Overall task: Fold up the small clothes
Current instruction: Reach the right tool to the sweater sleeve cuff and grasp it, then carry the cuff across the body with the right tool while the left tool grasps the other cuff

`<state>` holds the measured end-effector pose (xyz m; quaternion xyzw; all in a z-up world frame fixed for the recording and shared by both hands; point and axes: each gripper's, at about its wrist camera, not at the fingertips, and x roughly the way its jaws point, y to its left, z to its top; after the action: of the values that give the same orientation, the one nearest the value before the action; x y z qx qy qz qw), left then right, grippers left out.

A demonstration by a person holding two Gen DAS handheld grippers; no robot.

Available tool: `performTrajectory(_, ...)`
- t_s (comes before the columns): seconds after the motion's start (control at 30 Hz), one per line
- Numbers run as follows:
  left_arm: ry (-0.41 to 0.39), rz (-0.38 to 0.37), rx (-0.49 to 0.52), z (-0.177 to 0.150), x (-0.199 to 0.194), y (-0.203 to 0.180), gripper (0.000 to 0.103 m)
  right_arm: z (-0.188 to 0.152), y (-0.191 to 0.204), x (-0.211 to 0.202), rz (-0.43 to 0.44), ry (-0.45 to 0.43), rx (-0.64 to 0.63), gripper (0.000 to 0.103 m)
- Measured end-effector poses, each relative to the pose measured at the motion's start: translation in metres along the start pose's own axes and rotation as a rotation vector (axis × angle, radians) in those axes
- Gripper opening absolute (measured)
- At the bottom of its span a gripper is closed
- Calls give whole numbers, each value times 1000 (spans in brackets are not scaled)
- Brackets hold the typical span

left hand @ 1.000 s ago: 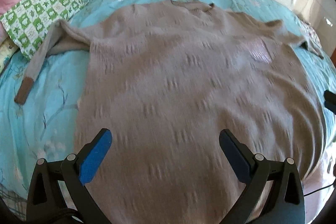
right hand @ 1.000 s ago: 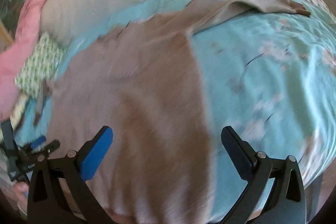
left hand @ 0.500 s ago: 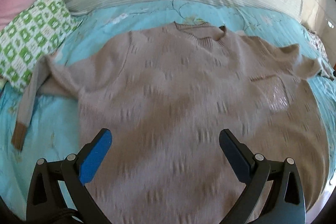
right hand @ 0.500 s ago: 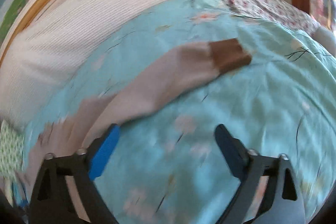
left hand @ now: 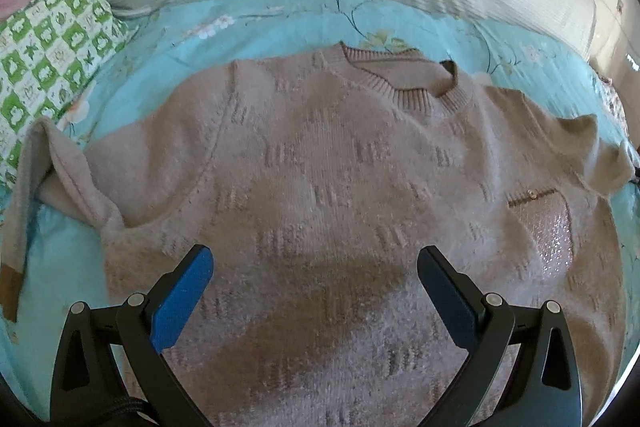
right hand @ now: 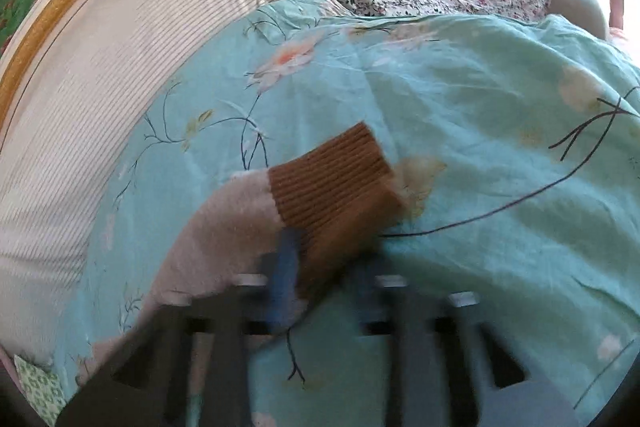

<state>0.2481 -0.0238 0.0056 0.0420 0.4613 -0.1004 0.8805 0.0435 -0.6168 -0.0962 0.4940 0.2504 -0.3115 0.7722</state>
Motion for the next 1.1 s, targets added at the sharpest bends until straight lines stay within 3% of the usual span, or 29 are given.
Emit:
performTrajectory(0.13,-1,-22,-2,-5,-2,0,102,-10,32,-26,91,-62,-73,9)
performTrajectory(0.33,-28,-57,-1,-14,-23,3,102,-49,141,-84,359,-53,-283,9)
performTrajectory(0.43,-34,-83,-9,-20,-32,7,102,-86,207,-103,516,25,-394,9)
performTrajectory(0.6,-42,-128,-42,-32,-42,21,102,-178,289,-110,666,205,-546,9)
performTrajectory(0.9,-33,-184,-111,-40,-43,53,102,-326,371,-59,782,517,-627,9)
performTrajectory(1.1,-7,-209,-136,-32,-31,59,102,-375,382,-31,758,634,-631,13)
